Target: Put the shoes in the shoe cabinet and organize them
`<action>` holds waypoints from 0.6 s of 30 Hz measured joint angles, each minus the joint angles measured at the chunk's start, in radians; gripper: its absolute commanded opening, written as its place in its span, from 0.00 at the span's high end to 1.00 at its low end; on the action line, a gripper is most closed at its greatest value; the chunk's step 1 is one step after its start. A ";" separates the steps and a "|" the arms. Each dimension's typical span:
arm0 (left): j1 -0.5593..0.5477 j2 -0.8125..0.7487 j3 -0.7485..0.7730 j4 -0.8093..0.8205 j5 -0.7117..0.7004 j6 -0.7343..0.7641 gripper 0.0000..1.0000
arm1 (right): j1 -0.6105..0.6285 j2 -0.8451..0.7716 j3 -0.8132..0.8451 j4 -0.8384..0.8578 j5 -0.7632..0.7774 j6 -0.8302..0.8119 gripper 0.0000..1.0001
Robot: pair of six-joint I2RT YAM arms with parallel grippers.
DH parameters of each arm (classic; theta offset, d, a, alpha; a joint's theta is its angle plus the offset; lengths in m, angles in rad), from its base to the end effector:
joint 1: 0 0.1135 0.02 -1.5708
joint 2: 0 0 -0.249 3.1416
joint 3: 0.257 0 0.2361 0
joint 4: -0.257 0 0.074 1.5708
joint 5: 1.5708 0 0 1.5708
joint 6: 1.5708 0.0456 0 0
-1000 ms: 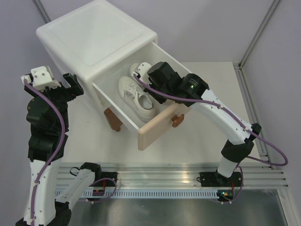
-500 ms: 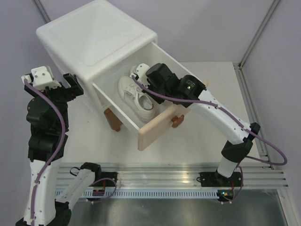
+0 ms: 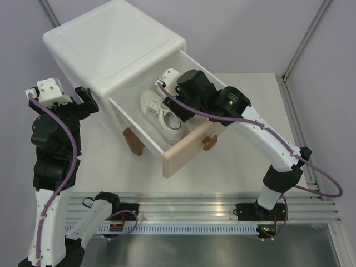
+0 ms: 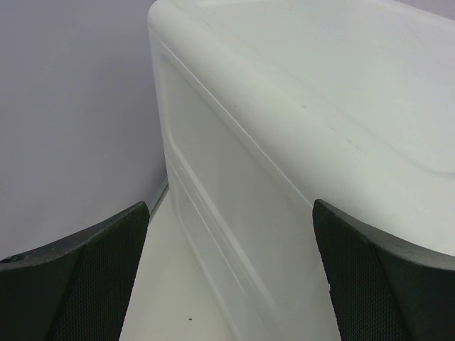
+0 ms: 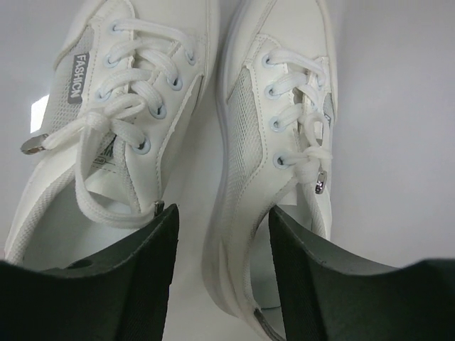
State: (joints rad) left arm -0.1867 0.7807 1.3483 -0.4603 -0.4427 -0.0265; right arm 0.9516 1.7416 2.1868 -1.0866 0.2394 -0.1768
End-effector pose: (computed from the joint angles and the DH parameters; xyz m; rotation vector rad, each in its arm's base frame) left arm 0.1195 -0.0027 0.4744 -0.2430 1.4555 0.1507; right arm 0.2046 0.2684 0.4406 -1.0606 1.9232 0.1710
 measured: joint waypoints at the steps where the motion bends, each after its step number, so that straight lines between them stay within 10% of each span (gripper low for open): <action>1: 0.000 0.000 0.000 0.000 0.000 0.000 0.00 | 0.000 -0.005 0.000 0.003 -0.005 0.000 0.40; 18: -0.001 -0.013 0.000 -0.002 0.005 0.016 0.00 | 0.000 -0.339 -0.208 0.396 -0.024 0.050 0.06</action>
State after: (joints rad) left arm -0.1875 0.7677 1.3483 -0.4625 -0.4374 -0.0105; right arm 0.9516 1.4025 1.9789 -0.6910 0.2153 -0.1265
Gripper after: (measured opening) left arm 0.993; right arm 0.907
